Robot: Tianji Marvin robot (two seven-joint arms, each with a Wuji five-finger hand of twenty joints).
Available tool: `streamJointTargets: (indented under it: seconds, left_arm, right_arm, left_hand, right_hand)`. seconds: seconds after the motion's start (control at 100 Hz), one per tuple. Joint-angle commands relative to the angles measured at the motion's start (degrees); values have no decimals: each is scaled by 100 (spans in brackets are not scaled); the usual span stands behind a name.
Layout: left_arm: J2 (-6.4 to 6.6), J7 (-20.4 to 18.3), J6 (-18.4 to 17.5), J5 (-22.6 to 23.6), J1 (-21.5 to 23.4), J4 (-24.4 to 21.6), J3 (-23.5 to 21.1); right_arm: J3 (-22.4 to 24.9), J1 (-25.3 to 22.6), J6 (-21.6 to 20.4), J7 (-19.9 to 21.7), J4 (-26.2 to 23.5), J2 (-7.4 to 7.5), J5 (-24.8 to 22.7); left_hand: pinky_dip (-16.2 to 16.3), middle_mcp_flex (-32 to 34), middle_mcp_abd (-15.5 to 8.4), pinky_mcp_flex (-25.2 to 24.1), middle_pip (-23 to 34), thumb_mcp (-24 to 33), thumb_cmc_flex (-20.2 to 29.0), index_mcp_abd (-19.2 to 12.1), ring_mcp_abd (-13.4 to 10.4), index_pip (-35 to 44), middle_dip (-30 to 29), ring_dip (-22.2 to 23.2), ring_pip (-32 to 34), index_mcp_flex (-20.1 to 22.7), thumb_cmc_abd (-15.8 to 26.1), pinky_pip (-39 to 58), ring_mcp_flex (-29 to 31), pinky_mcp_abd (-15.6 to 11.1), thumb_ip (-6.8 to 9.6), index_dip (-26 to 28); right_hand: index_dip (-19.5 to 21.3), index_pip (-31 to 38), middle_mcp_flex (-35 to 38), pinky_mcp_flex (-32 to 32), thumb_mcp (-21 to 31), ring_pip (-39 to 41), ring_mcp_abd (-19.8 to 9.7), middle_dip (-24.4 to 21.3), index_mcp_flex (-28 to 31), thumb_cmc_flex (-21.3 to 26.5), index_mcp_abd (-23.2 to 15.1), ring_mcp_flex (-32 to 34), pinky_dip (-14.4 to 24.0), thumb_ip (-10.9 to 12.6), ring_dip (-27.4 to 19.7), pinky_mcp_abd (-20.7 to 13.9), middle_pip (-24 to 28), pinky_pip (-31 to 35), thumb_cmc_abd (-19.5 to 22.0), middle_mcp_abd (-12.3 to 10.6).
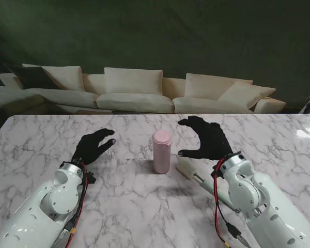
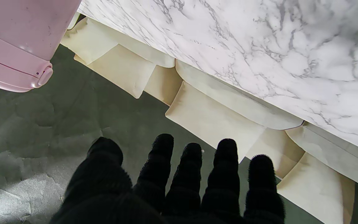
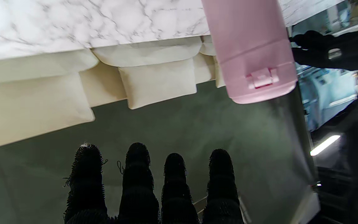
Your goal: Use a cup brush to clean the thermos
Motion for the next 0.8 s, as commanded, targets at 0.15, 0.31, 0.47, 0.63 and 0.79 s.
streamJointTargets:
  seconds: [0.15,0.31,0.47,0.63,0.79]
  left_arm:
    - [-10,-44,7,2,23,0,-36]
    - [-16,-10,-25,-14,39,6,-75]
    - [-22,3,-10,-34,52,1,-86]
    - [-24,5,-3,-40,50,6,-86]
    - [-25,7,-26,-53,33,36,-80]
  right_arm:
    - [-623,723,-4,437,21,27,-117]
    - [-1163,1185,39,629,277,55,-245]
    - [-1597,1513,69,656,586,59,-322]
    - [-1950,1784,261,692,822,51,-375]
    - [-2222,2024,379,799,987,20,-201]
  left_hand:
    - [104,68,-6,-71,-14,-150,69,25,14,-85,53,27,-50,-150,248,-161,24,109,-26,-46]
    - [106,77,-16,-67,-11,-148,72,23,12,-84,54,28,-49,-145,251,-158,21,110,-25,-46]
    - [106,71,-7,-74,-14,-148,74,26,16,-87,53,30,-48,-151,253,-162,21,106,-25,-47]
    - [109,73,-15,-68,-13,-150,73,29,15,-85,55,31,-46,-148,252,-159,24,106,-25,-47]
    - [110,64,-12,-68,-13,-152,71,26,16,-85,55,30,-48,-149,251,-158,20,107,-26,-47]
  right_hand:
    - [-167,362,-130,144,152,488,-177,344,139,-191,130,150,227,-94,338,-331,885,612,-178,61]
    - [-208,387,-102,198,156,593,-174,340,201,-136,148,157,282,-82,376,-405,913,782,-221,80]
    - [-259,387,21,272,156,670,-201,356,273,-116,143,229,294,-80,388,-495,971,884,-251,97]
    - [-358,385,6,637,155,855,-153,366,264,-57,180,385,422,-76,453,-357,998,1314,-286,123]
    - [-395,532,93,838,132,1108,-145,443,407,163,227,511,430,-47,556,-410,1154,1600,-402,192]
